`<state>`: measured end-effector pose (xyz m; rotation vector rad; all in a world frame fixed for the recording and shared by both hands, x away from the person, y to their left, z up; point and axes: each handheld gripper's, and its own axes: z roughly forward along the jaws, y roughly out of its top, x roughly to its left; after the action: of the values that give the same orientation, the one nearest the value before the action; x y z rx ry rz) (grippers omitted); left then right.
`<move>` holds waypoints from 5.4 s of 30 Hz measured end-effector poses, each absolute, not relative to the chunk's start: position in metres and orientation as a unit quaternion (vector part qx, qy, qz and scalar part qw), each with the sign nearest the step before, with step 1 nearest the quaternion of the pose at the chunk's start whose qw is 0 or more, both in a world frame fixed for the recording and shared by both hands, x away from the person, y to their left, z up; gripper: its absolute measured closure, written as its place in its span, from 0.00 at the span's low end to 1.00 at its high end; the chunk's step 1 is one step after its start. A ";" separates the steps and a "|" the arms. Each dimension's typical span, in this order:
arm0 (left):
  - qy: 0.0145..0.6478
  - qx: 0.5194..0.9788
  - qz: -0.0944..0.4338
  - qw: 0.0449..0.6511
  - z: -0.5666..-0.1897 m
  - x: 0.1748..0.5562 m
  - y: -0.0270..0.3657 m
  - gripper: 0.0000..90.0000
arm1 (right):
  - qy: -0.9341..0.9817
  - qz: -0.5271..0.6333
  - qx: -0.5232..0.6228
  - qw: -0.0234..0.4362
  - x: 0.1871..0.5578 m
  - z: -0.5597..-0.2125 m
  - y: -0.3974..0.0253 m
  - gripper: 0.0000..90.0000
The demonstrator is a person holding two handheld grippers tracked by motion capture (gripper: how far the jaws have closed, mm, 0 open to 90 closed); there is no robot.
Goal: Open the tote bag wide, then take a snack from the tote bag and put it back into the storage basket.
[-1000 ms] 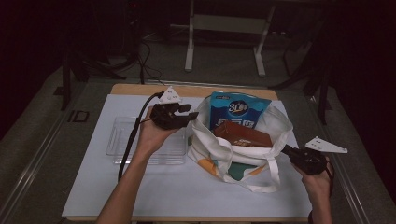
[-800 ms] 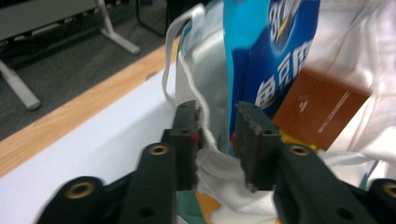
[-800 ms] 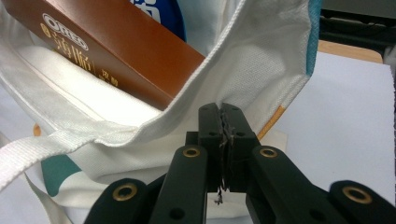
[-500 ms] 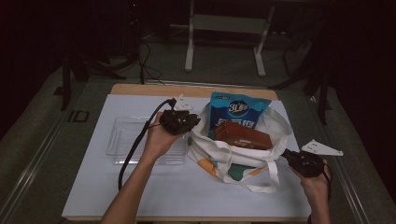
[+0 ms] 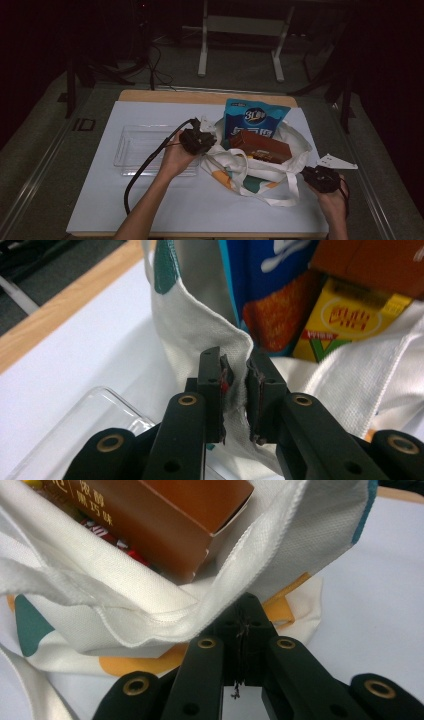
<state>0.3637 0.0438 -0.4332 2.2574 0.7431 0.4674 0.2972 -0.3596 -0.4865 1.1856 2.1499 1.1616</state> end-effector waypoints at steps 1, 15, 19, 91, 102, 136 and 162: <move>0.287 0.872 0.181 0.352 -0.433 0.364 0.044 0.88 | 0.774 0.418 0.428 0.209 0.297 -0.487 -0.360 0.99; 0.292 0.866 0.183 0.361 -0.436 0.359 0.051 0.78 | 0.790 0.377 0.443 0.194 0.291 -0.511 -0.362 1.00; 0.289 0.862 0.190 0.371 -0.428 0.355 0.052 0.70 | 0.773 0.414 0.441 0.193 0.287 -0.499 -0.367 0.91; 0.230 0.907 0.152 0.318 -0.477 0.316 0.020 0.88 | 0.755 0.431 0.458 0.185 0.301 -0.505 -0.352 1.00; 0.213 0.897 0.127 0.366 -0.459 0.316 0.036 0.73 | 0.753 0.435 0.460 0.182 0.300 -0.508 -0.352 1.00; 0.163 0.892 0.101 0.410 -0.401 0.354 0.023 0.45 | 0.747 0.447 0.461 0.173 0.299 -0.514 -0.354 0.99; 0.115 0.903 0.089 0.405 -0.392 0.381 -0.021 0.44 | 0.752 0.443 0.459 0.167 0.299 -0.517 -0.356 0.98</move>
<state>0.3809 -0.0212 -0.3923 2.2788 0.2891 0.2238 0.2986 -0.3559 -0.5168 1.3074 2.1398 1.2615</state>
